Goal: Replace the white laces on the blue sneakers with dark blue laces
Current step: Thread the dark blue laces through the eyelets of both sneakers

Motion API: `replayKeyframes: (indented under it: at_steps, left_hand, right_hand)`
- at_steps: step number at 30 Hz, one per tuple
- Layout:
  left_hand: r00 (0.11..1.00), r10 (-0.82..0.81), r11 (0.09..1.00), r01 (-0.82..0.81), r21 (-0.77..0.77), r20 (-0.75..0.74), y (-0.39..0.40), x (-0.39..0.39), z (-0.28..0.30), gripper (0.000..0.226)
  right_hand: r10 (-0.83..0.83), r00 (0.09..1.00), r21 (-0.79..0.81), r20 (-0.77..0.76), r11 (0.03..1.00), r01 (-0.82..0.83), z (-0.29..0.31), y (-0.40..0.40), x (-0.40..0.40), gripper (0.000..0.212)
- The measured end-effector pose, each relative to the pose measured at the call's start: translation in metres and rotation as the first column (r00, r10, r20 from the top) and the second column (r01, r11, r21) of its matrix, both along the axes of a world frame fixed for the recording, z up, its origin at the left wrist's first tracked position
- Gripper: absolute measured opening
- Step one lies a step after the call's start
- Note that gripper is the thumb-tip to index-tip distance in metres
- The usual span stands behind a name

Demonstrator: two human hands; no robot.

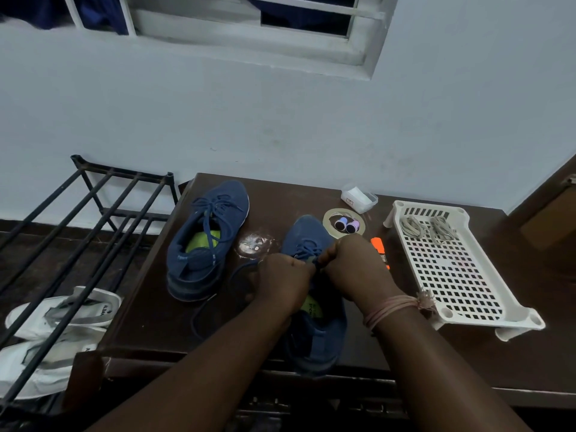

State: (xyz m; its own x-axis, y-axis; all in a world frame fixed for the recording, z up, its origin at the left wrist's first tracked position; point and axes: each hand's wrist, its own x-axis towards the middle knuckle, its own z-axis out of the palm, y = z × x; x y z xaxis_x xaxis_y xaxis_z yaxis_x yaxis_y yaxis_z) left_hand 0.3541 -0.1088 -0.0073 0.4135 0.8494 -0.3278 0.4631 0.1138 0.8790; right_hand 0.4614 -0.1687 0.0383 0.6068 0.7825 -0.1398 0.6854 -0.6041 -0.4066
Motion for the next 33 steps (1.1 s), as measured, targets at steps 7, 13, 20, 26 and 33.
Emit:
replayKeyframes:
  at_steps: [7,13,20,26,33]
  left_hand:
    - [0.994,-0.009,0.995,0.02,-0.099,0.11,-0.001,-0.004,0.0,0.021]
    - [0.999,-0.003,1.0,0.004,0.013,-0.036,-0.002,0.001,-0.007,0.027]
    - [1.0,0.017,0.998,-0.017,0.066,0.008,-0.006,0.001,-0.005,0.027]
    - [0.99,0.04,0.998,-0.034,-0.05,0.131,-0.007,0.0,-0.004,0.028]
    - [0.99,-0.098,0.994,0.103,-0.043,0.104,0.008,-0.008,0.008,0.031]
  right_hand:
    - [0.036,0.999,-0.004,-0.027,0.999,-0.036,0.005,0.002,0.001,0.015]
    - [0.001,1.0,0.041,0.021,0.999,-0.001,0.003,0.001,-0.004,0.016]
    - [0.014,1.0,0.054,0.006,0.998,-0.014,0.004,0.0,-0.004,0.017]
    - [0.031,0.999,0.004,-0.041,1.0,-0.031,0.005,0.0,0.004,0.01]
    - [-0.012,0.997,0.053,-0.081,0.998,0.017,0.003,-0.003,0.005,0.013]
